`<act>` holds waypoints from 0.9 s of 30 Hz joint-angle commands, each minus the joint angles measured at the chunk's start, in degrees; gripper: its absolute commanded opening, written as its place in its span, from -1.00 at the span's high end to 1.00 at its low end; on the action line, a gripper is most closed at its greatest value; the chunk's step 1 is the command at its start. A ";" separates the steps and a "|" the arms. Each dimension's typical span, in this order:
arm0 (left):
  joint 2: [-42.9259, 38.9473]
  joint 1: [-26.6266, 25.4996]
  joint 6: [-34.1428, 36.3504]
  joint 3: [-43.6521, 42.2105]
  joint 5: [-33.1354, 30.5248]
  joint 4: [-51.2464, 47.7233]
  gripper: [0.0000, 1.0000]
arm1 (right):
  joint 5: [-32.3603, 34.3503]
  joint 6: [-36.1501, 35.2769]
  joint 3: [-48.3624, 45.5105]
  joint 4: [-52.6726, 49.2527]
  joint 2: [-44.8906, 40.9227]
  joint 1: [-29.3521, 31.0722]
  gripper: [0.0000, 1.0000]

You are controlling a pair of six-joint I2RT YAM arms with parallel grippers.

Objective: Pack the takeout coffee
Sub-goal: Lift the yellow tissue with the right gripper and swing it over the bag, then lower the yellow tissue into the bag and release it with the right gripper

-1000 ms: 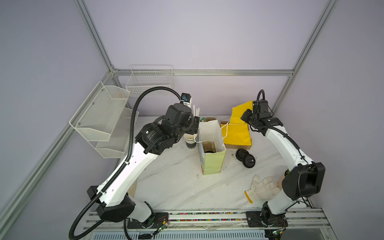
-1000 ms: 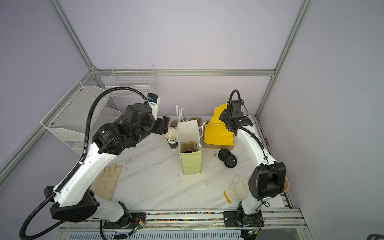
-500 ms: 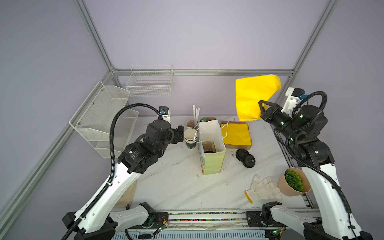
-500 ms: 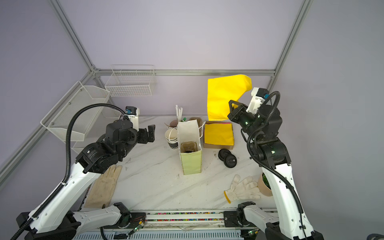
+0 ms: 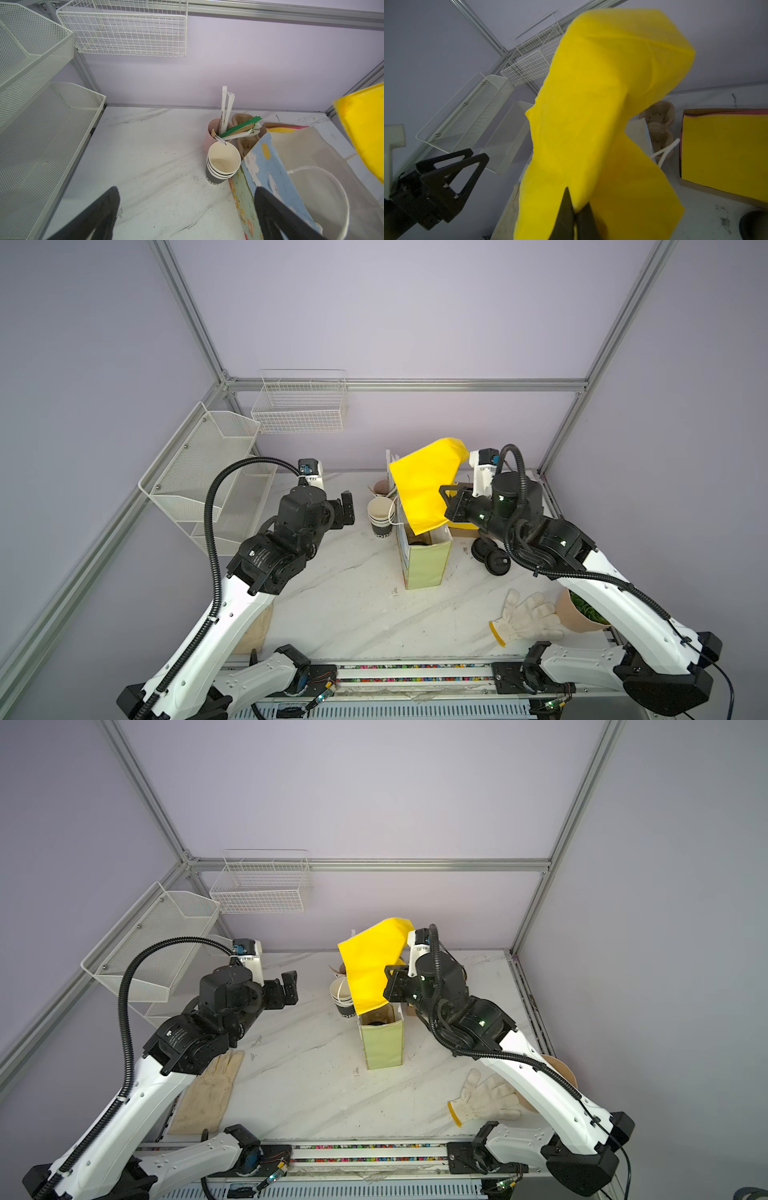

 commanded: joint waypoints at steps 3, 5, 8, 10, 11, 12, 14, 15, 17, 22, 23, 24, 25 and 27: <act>-0.09 0.75 -0.52 -1.83 0.42 2.30 -1.00 | 10.25 6.68 2.46 -9.34 4.86 2.98 1.00; 0.09 0.94 -0.68 -2.06 1.01 2.42 -1.00 | 12.67 8.98 2.87 -12.76 6.66 3.52 1.00; 0.52 1.11 -0.69 -2.29 1.55 2.47 -0.99 | 14.54 11.12 3.19 -15.26 9.96 3.81 1.00; 0.68 1.29 -0.60 -2.38 1.66 2.48 -0.99 | 15.00 11.44 3.32 -15.64 10.55 3.79 1.00; 0.76 1.30 -0.58 -2.46 1.66 2.54 -0.99 | 14.46 11.36 3.19 -15.20 10.92 3.87 1.00; 0.79 1.36 -0.51 -2.58 1.74 2.65 -1.00 | 13.83 11.32 3.03 -15.00 11.49 3.79 1.00; 0.88 1.47 -0.51 -2.70 1.92 2.73 -0.99 | 12.42 11.21 3.13 -15.19 13.14 3.80 1.00; 0.88 1.55 -0.60 -2.80 2.09 2.82 -0.99 | 12.04 11.22 3.22 -15.40 14.09 3.79 1.00; 0.88 1.73 -0.60 -2.95 2.27 2.87 -1.00 | 11.45 11.19 3.36 -15.88 15.73 3.83 1.00; 1.27 2.02 -0.60 -3.16 2.96 2.96 -1.00 | 10.19 12.56 6.01 -19.68 19.72 3.79 1.00; 1.40 2.04 -0.60 -3.17 3.11 2.97 -0.99 | 9.91 12.65 6.92 -20.55 20.70 3.74 1.00; 1.57 2.08 -0.64 -3.17 3.31 3.01 -0.99 | 9.28 12.66 7.95 -21.31 21.75 3.79 1.00; 1.67 2.17 -0.61 -3.17 3.45 3.01 -1.00 | 8.75 12.72 8.92 -21.99 22.53 3.74 1.00; 1.75 2.36 -0.64 -3.25 3.68 3.00 -1.00 | 8.58 12.67 11.41 -23.17 23.40 3.78 0.76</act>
